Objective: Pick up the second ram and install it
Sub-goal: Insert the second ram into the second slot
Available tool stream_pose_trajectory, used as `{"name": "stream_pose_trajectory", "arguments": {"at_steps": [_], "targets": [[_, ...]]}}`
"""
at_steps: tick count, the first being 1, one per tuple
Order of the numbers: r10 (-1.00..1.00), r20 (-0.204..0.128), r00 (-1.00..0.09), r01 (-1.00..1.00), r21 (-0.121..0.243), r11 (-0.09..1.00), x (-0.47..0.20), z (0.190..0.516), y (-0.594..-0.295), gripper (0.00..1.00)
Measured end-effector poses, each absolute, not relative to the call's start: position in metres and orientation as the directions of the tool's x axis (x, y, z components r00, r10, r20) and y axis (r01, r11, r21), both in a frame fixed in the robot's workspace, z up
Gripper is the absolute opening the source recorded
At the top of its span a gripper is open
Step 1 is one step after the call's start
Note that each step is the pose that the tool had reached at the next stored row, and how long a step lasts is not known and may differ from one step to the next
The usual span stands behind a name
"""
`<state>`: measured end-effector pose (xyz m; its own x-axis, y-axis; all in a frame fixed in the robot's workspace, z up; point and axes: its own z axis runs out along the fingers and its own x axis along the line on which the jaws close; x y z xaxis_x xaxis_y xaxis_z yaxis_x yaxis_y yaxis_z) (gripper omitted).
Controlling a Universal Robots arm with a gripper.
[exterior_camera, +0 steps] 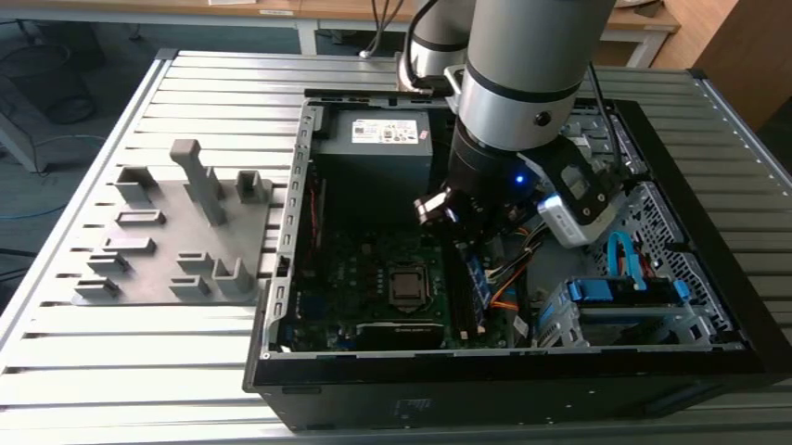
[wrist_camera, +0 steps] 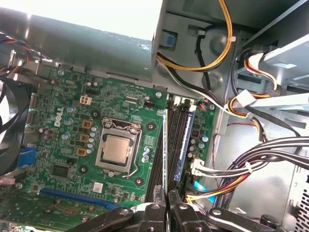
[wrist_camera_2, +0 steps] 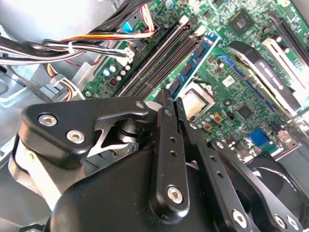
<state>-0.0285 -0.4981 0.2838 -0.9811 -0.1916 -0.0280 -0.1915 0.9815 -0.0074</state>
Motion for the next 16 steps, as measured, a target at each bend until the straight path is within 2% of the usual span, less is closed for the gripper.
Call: {"name": "stream_pose_trajectory", "arguments": {"at_steps": [16], "targets": [[-0.064, -0.028, -0.998, -0.064, -0.007, 0.998, -0.0285, 0.2831, -0.4981, 0.14]]}}
